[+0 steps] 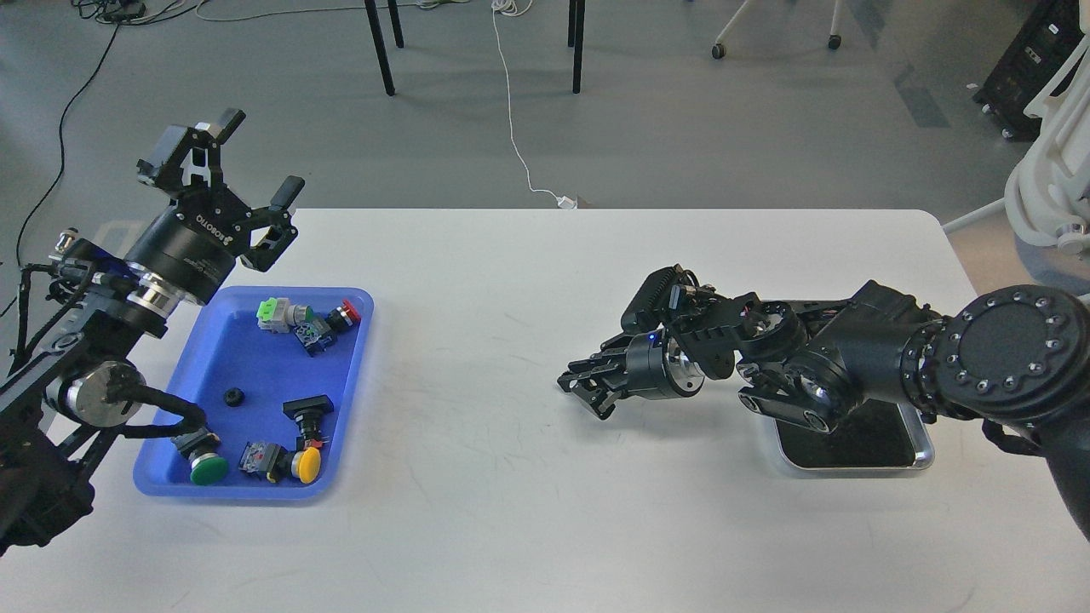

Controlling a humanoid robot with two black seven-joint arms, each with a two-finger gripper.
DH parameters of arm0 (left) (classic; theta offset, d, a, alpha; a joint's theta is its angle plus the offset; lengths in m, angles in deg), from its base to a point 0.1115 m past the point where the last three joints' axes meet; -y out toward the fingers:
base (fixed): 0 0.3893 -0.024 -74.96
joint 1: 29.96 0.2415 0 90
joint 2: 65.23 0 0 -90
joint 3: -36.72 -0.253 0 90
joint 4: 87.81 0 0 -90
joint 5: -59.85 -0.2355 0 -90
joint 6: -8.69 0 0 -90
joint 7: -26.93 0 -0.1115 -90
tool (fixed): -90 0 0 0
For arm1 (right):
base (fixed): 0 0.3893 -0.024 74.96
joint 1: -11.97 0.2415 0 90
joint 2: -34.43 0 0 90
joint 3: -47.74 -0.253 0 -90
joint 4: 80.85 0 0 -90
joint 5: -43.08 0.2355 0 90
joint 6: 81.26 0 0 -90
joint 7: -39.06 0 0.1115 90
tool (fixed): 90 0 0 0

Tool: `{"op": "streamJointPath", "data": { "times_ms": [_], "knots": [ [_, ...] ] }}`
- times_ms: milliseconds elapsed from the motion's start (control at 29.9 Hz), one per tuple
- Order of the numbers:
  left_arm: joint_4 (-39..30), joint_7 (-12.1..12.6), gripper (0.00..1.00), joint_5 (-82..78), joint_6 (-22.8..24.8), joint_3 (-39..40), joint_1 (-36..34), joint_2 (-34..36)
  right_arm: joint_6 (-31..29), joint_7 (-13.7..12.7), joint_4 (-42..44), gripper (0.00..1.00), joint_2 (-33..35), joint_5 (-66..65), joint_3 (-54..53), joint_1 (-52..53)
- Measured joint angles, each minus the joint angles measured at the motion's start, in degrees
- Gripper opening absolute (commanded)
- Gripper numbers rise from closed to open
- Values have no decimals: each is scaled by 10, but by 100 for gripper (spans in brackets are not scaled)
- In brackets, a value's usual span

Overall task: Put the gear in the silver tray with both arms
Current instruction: 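Carry the gear with the right gripper and lower it into the silver tray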

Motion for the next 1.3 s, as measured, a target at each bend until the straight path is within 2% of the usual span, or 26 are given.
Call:
{"op": "streamJointPath", "data": {
  "times_ms": [267,468,702,969,1136,1303],
  "knots": [
    [0,0,98,0,0,0,0,0,0,0,-9,13,0,4,-1,64],
    [0,1,98,-2,0,0,0,-1,-3,0,-58,13,4,0,0,117],
    [0,2,98,-3,0,0,-1,-2,-7,0,-130,13,147,-51,38,162],
    [0,2,98,-3,0,-2,-1,-3,-7,0,-147,14,314,-133,72,150],
    [0,2,98,-3,0,-3,-1,-3,-7,0,-140,15,362,-142,76,109],
    [0,2,98,-3,0,-4,-1,-7,-7,0,-112,16,366,-142,47,53]
  ]
}}
